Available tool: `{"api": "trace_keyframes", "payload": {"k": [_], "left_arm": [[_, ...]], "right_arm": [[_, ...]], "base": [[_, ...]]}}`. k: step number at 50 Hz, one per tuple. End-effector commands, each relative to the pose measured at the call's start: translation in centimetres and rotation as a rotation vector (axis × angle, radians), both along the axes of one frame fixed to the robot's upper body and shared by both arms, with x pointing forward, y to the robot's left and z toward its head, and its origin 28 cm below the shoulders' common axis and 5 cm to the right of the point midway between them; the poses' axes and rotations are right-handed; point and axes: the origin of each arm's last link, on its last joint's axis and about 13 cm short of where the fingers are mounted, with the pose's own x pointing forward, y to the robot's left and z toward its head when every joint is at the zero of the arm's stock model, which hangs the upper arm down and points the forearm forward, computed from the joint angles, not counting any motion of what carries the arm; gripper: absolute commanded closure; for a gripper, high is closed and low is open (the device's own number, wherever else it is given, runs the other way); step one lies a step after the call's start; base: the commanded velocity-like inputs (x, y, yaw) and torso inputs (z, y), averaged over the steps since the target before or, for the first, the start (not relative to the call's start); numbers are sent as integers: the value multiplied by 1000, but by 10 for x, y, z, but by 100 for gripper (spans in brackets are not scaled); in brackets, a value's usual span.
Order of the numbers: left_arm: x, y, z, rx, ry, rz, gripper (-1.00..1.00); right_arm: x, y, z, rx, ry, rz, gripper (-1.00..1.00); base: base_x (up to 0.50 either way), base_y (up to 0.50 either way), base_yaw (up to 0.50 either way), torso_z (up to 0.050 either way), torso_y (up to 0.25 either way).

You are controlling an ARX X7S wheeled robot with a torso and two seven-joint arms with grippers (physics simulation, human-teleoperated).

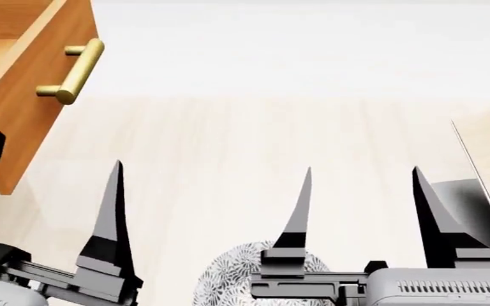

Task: Close the top drawer of the cabinet.

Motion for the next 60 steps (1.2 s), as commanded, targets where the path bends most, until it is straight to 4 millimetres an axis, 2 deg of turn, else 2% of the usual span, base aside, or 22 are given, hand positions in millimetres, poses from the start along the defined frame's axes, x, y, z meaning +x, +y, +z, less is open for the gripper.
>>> {"api": "trace_keyframes", "payload": {"k": [1,13,24,35,46,60], "left_arm": [[-5,-11,7,30,-28,-45,-100],[0,-17,12,47,-34,-56,-100],[20,-25,14,68,2,-69,-100],[32,-29,20,76,1,-66,-100],[62,-38,28,54,11,-76,-100],[83,-44,30,84,26,-59,-100]], "right_arm": [[0,-1,-1,1,2,-2,-100],[-1,-1,-2,1,2,-1,-100],[-1,-3,-3,9,5,-3,-100],[0,-4,-5,8,7,-5,-100],[1,-5,-10,9,14,-7,-100],[1,-7,-15,21,27,-12,-100]], "base": [[0,0,0,0,0],[0,0,0,0,0],[0,0,0,0,0],[0,0,0,0,0],[0,0,0,0,0],[0,0,0,0,0]]}}
